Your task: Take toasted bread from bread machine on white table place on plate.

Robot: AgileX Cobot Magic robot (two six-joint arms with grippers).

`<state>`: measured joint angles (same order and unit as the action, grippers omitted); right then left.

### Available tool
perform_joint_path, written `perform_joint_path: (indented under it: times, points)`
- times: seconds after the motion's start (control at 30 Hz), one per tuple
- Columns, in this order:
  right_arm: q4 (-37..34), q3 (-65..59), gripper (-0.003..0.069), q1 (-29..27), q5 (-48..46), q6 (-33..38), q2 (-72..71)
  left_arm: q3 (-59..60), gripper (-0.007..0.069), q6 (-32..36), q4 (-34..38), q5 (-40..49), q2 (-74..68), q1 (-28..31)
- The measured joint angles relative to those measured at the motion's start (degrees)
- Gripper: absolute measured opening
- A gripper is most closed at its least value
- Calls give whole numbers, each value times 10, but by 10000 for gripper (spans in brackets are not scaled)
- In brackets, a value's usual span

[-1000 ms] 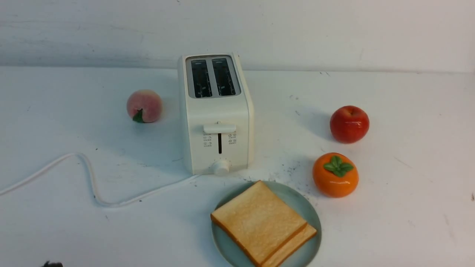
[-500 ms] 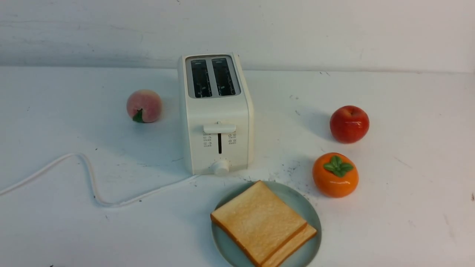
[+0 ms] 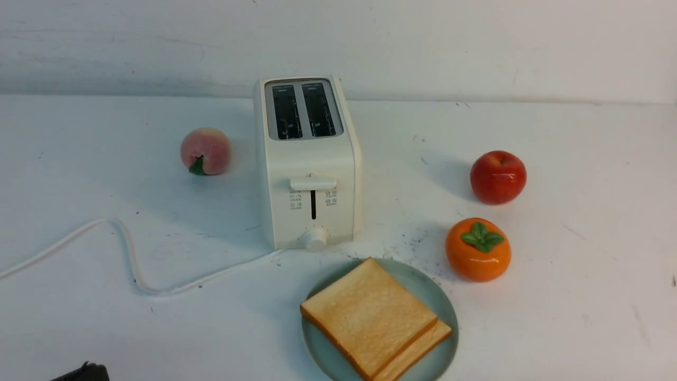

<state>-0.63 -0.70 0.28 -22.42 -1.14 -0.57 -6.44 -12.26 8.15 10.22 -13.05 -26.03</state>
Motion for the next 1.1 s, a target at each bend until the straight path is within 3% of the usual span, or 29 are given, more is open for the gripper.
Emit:
perform_joint_path:
  times: [0.1, 0.2, 0.47, 0.7, 0.9, 1.1]
  points:
    - [0, 0, 129, 0, 0, 0, 0, 27, -5, 52, 42, -53, 8, 18]
    - [0, 0, 131, 0, 0, 0, 0, 46, -3, 62, 45, -54, 36, 60]
    - [0, 0, 141, 0, 0, 0, 0, 81, 1, 6, -1, 53, 132, 190]
    - [0, 0, 149, 0, 0, 0, 0, 82, 4, -60, -42, 118, 137, 202]
    - [0, 0, 155, 0, 0, 0, 0, 82, 10, -68, -52, 120, 137, 166]
    - [0, 0, 165, 0, 0, 0, 0, 82, 15, -73, -54, 124, 137, 167]
